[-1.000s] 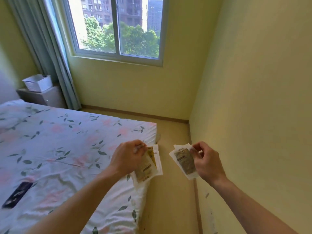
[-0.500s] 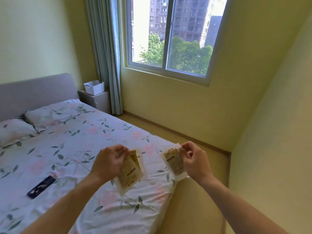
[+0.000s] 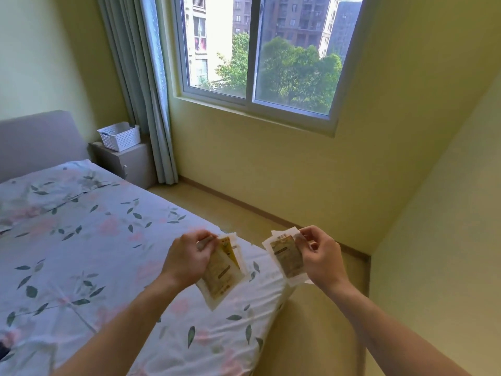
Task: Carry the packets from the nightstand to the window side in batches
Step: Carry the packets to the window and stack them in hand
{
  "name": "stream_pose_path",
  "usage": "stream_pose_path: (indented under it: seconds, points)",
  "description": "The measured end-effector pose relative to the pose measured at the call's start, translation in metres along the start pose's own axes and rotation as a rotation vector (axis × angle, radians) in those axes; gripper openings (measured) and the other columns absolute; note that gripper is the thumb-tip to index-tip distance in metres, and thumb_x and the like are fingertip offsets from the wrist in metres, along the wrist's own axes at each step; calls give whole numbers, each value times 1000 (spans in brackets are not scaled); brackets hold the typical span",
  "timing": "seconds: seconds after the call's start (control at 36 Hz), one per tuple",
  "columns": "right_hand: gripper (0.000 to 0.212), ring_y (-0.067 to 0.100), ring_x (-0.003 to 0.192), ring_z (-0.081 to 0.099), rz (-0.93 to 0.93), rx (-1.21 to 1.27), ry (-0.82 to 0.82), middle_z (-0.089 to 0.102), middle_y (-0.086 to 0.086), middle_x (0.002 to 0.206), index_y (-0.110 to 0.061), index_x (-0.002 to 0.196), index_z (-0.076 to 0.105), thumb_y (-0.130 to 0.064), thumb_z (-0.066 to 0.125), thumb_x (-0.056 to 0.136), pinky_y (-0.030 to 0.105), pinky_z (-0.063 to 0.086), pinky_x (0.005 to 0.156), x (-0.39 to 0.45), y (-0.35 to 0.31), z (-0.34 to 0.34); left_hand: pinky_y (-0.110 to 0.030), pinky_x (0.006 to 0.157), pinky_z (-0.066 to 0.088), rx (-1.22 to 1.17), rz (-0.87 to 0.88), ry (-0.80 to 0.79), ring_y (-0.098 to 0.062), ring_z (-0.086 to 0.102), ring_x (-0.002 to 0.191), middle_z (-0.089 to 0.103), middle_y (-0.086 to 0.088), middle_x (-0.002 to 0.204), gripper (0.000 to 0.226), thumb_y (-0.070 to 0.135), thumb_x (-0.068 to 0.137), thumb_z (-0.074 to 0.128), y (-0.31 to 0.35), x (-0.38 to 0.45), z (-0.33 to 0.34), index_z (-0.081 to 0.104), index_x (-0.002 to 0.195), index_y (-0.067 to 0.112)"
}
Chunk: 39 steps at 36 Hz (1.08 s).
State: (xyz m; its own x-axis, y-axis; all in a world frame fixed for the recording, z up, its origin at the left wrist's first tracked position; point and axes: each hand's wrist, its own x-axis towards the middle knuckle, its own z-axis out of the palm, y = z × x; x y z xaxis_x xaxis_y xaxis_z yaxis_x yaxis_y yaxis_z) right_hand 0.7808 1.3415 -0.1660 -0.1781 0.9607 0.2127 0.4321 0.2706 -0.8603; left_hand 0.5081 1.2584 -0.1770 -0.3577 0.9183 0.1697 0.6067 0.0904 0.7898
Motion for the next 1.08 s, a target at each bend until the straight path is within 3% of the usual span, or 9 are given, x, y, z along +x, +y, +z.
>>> stream_pose_path:
  seconds: [0.11, 0.25, 0.44, 0.72, 0.81, 0.94, 1.08]
  points:
    - [10, 8, 74, 68, 25, 12, -12, 73, -8, 83, -24, 91, 68, -24, 63, 99, 25, 59, 61, 69, 39, -12, -26, 70, 58, 18, -13, -15, -4, 67, 83, 72, 14, 88, 12, 33, 96, 64, 12, 65, 45, 76, 96, 29]
    - [9, 3, 74, 67, 11, 32, -62, 73, -9, 85, -24, 93, 69, -26, 63, 99, 19, 54, 59, 161, 86, -28, -12, 62, 51, 40, -19, -6, -2, 67, 81, 71, 18, 86, 9, 33, 96, 64, 29, 141, 104, 72, 94, 34]
    - [12, 11, 73, 69, 6, 100, -185, 74, -7, 82, -23, 90, 69, -25, 62, 100, 24, 56, 57, 300, 135, -65, -10, 62, 48, 65, -122, 67, -2, 67, 83, 70, 20, 85, 13, 31, 97, 64, 55, 236, 165, 69, 87, 38]
    - [12, 9, 68, 69, -77, 139, -313, 74, -7, 80, -24, 90, 70, -22, 64, 99, 24, 55, 54, 484, 165, -57, -26, 74, 57, 110, -254, 262, 1, 68, 84, 73, 21, 82, 8, 35, 92, 71, 57, 349, 207, 76, 88, 31]
    - [12, 16, 67, 70, -100, 163, -335, 75, -5, 79, -24, 89, 71, -19, 65, 98, 35, 60, 56, 540, 176, -47, -23, 73, 55, 102, -298, 307, 0, 68, 85, 73, 21, 82, 8, 35, 92, 70, 52, 390, 219, 75, 87, 31]
    - [14, 18, 70, 72, -128, 150, -401, 75, -4, 81, -26, 90, 71, -17, 65, 98, 48, 62, 63, 632, 196, -31, -4, 61, 43, 73, -344, 331, 3, 65, 82, 71, 20, 81, 14, 33, 93, 69, 50, 471, 248, 70, 80, 36]
    - [14, 18, 70, 71, -169, 112, -420, 75, -9, 79, -29, 89, 72, -20, 65, 98, 43, 61, 65, 720, 204, -24, -13, 65, 47, 63, -378, 363, 3, 64, 80, 71, 21, 79, 15, 35, 93, 70, 51, 563, 272, 70, 78, 38]
